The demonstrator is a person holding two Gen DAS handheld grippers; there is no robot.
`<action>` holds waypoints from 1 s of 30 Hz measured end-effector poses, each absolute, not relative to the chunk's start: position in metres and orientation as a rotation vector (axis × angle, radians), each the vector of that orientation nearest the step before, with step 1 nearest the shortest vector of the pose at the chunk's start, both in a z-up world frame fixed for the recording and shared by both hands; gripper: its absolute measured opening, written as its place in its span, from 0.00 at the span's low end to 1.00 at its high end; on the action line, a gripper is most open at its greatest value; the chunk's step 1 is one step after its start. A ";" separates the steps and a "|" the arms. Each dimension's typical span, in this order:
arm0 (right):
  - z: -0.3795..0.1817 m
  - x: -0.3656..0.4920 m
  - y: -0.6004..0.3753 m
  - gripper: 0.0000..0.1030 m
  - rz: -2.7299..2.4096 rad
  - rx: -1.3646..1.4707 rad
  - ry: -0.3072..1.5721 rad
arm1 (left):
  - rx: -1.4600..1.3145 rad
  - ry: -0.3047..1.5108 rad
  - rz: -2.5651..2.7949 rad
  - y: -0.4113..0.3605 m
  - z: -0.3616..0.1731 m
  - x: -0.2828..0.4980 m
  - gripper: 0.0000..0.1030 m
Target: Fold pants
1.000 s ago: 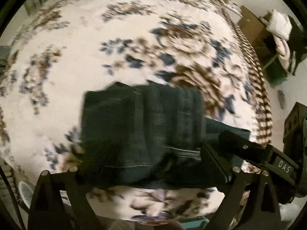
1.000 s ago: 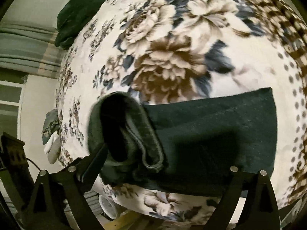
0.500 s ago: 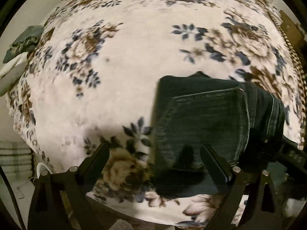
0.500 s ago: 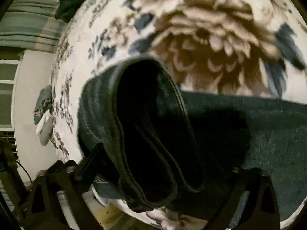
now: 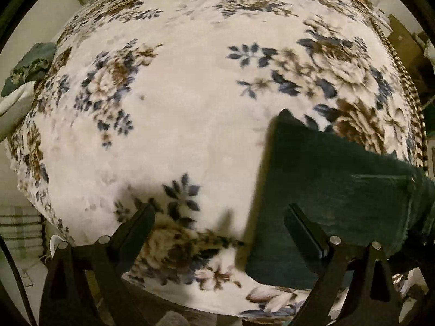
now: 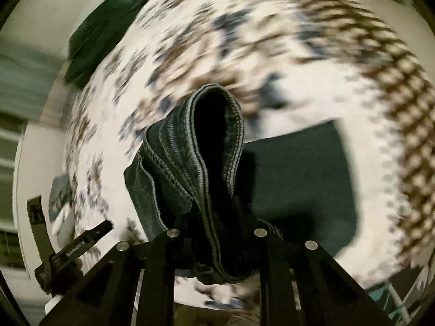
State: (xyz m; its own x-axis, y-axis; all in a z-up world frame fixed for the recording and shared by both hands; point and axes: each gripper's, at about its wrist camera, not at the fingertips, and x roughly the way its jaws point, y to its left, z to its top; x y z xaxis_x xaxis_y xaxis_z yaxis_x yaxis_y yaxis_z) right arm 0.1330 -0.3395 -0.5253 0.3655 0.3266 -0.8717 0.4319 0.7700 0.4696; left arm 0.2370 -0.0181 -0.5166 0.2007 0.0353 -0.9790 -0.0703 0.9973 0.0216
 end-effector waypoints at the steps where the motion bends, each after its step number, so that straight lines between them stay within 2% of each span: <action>1: -0.529 0.125 -0.356 0.20 -0.112 0.758 1.228 | -0.029 1.372 0.065 -0.023 -0.518 0.238 0.94; 7: -0.561 0.087 -0.430 0.20 -0.256 0.868 1.239 | 0.020 1.402 -0.003 -0.063 -0.534 0.242 0.94; 11: -0.587 0.091 -0.441 0.22 -0.281 0.856 1.268 | 0.077 1.429 -0.029 -0.085 -0.553 0.246 0.94; 12: -0.592 0.090 -0.444 0.28 -0.287 0.859 1.282 | 0.089 1.436 -0.033 -0.089 -0.557 0.247 0.94; 14: -0.602 0.092 -0.451 0.49 -0.305 0.853 1.331 | 0.102 1.439 -0.039 -0.095 -0.563 0.250 0.94; 18: -0.594 0.082 -0.465 0.90 -0.263 0.925 1.280 | 0.117 1.432 -0.051 -0.105 -0.565 0.252 0.94; 20: -0.592 0.078 -0.465 0.92 -0.204 0.942 1.263 | 0.125 1.431 -0.053 -0.109 -0.566 0.253 0.94; 27: -0.631 0.087 -0.448 0.94 -0.170 0.844 1.389 | 0.134 1.437 -0.060 -0.118 -0.573 0.253 0.94; 30: -0.642 0.084 -0.458 0.96 -0.174 0.936 1.382 | 0.129 1.441 -0.062 -0.117 -0.576 0.253 0.94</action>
